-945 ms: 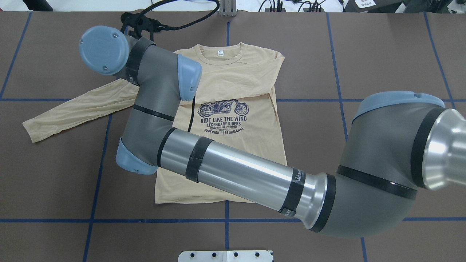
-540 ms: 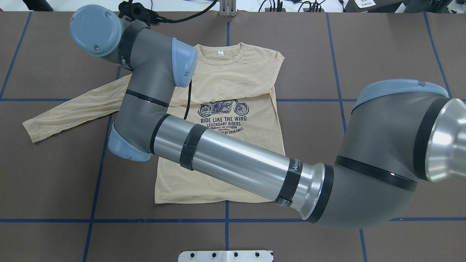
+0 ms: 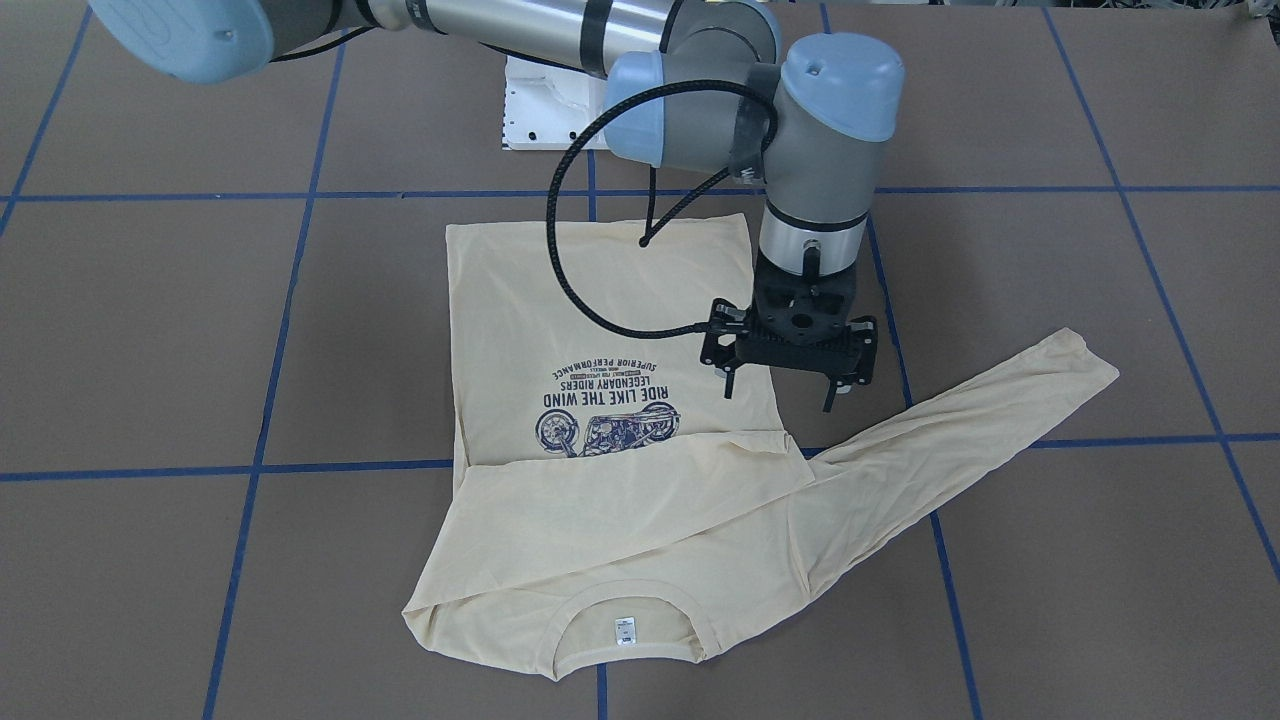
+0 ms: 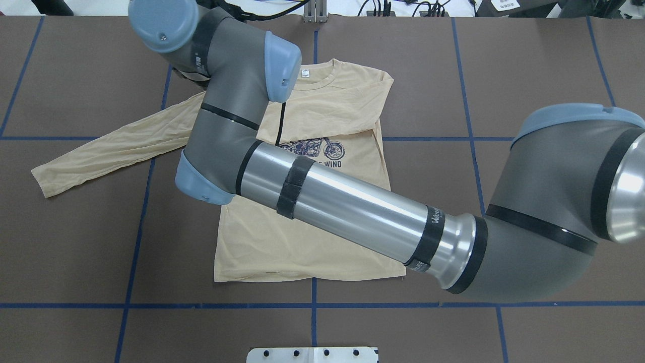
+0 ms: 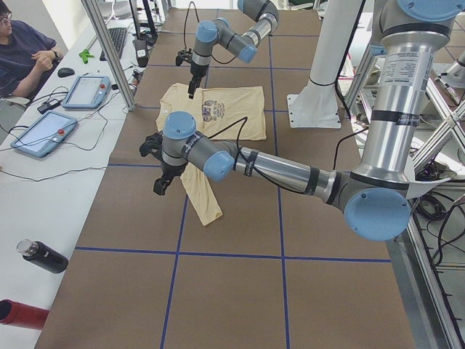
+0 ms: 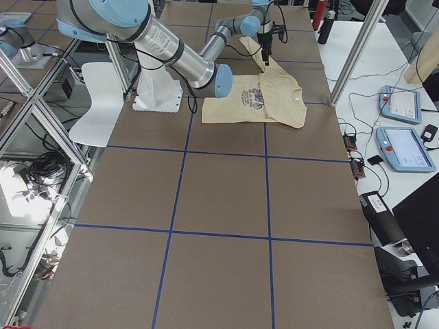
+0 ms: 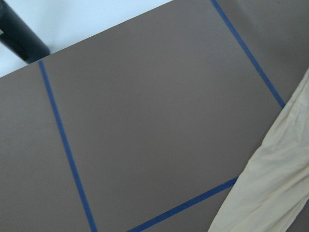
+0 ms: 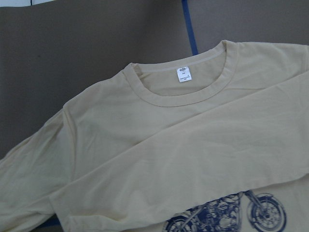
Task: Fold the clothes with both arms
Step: 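Release the sleeve and raise the right gripper away from the shirt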
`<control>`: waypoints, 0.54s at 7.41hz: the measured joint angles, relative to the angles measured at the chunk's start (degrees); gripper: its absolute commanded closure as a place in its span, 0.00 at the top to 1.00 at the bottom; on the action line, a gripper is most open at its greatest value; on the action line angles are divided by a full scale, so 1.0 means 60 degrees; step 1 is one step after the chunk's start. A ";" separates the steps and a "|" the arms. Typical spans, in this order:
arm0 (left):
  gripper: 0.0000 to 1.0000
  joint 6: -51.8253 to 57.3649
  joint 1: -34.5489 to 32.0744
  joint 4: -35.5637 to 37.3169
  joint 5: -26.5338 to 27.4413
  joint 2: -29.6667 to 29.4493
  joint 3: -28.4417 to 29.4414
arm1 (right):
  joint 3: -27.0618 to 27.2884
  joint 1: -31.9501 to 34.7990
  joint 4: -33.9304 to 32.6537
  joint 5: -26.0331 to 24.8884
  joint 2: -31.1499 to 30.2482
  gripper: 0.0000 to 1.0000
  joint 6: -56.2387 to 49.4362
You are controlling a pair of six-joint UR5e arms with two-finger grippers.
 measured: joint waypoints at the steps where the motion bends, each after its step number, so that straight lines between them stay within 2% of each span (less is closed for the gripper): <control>1: 1.00 -0.0069 0.0225 -0.0634 0.0023 0.0482 0.0010 | 0.1360 0.0259 -0.0276 0.0272 -0.1211 0.99 -0.0696; 3: 1.00 -0.1090 0.1055 -0.1762 0.0363 0.1225 0.0044 | 0.4027 0.0954 -0.0541 0.0935 -0.3876 0.99 -0.2319; 4: 1.00 -0.1690 0.1686 -0.2493 0.0886 0.1540 0.0192 | 0.4961 0.1342 -0.0559 0.1261 -0.4996 0.99 -0.3180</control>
